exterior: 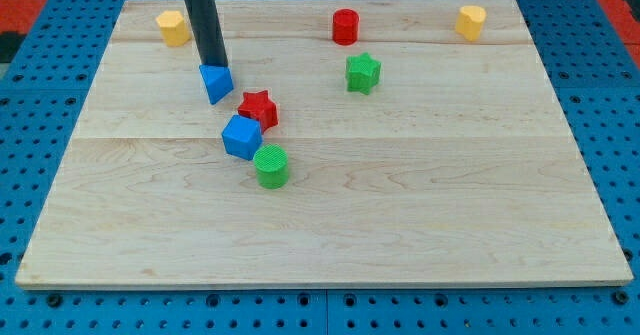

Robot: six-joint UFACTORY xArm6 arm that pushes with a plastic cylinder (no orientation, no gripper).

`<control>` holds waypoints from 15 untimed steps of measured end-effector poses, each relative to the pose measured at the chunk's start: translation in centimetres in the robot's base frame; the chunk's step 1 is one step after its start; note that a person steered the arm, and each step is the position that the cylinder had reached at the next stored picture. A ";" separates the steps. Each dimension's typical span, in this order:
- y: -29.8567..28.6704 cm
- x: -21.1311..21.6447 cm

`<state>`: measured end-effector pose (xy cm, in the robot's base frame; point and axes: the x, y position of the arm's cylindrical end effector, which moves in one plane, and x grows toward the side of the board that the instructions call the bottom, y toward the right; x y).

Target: Push the blue triangle towards center left

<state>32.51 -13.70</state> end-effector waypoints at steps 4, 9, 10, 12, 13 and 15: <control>2.4 1.3; -0.5 3.6; -0.2 1.7; -1.6 1.4; -1.9 1.2; -1.9 -1.5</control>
<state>31.01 -15.59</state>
